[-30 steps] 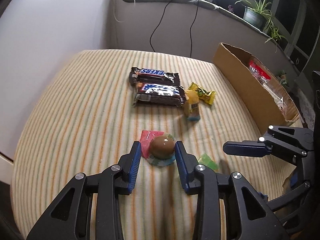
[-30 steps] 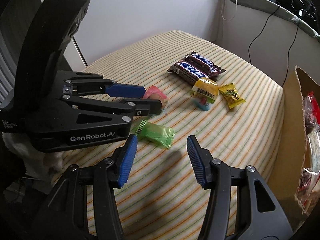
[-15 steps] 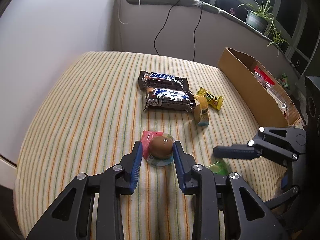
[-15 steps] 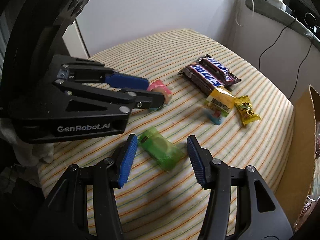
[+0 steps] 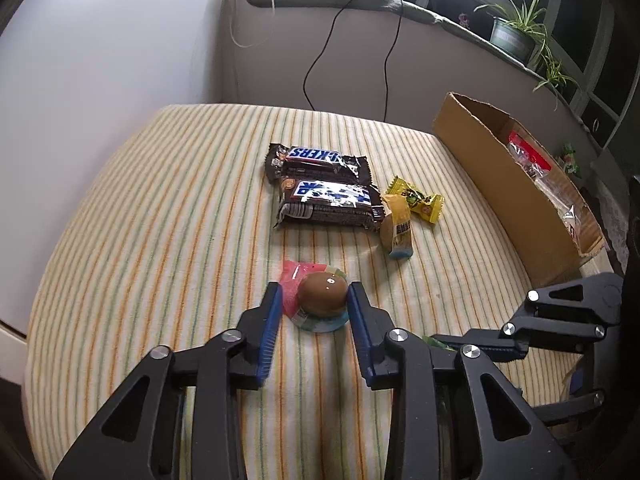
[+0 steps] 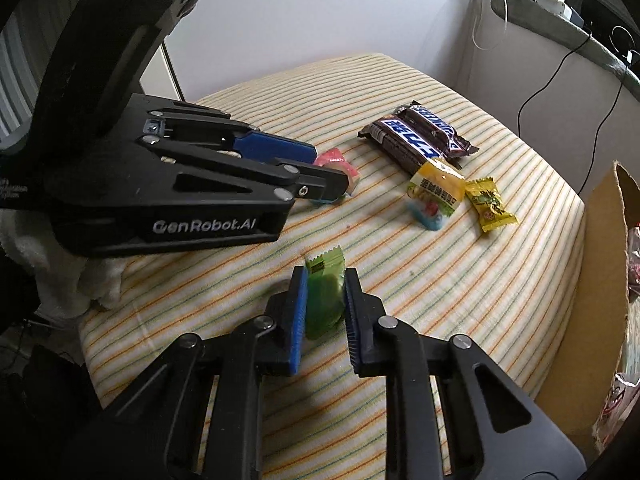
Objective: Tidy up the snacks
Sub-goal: 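Grasp the brown egg chocolate with the left gripper while right gripper grasps green candy packet, then carry the egg chocolate with the left gripper while right gripper carries green packet toward the box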
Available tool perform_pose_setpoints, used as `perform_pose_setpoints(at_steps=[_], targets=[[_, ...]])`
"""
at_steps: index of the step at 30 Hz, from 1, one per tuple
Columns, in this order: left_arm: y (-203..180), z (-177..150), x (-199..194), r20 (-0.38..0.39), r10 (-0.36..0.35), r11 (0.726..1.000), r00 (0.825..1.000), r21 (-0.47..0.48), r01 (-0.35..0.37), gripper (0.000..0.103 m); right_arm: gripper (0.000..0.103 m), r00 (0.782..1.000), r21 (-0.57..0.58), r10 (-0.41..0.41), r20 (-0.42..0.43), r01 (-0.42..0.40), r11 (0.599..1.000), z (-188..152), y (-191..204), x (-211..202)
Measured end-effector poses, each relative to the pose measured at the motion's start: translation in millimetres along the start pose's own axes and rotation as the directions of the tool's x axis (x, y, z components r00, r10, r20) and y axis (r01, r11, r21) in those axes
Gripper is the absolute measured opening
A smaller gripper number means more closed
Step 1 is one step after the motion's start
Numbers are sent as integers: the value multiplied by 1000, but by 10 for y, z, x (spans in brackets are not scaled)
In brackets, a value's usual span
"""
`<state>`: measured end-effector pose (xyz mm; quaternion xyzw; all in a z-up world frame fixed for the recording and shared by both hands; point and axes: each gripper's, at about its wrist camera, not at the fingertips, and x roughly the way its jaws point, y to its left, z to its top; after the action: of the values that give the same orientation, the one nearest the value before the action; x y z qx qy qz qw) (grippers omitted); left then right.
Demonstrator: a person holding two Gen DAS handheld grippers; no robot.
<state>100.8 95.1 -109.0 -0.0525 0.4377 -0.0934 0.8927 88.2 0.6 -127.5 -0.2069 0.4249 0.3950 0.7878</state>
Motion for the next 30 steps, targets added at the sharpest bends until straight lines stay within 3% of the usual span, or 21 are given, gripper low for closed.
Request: perform_pose_setpoints(at_steps=[5, 10, 21, 30], targets=[[-31, 15, 41, 0, -2, 1000, 1000, 10, 2, 35, 18, 1000, 10, -5, 4, 5, 1000, -34, -14, -43], [-74, 33, 10, 15, -9, 1000, 1000, 5, 9, 25, 17, 1000, 44, -14, 15, 14, 999, -106, -60, -129], [-148, -4, -95, 28, -12, 1000, 1000, 5, 12, 23, 17, 998, 137, -16, 63, 8, 991, -214, -341, -349], [-243, 48, -372, 91, 3, 1000, 996, 30, -5, 24, 17, 992, 149, -25, 123, 6, 989, -248, -251, -705]])
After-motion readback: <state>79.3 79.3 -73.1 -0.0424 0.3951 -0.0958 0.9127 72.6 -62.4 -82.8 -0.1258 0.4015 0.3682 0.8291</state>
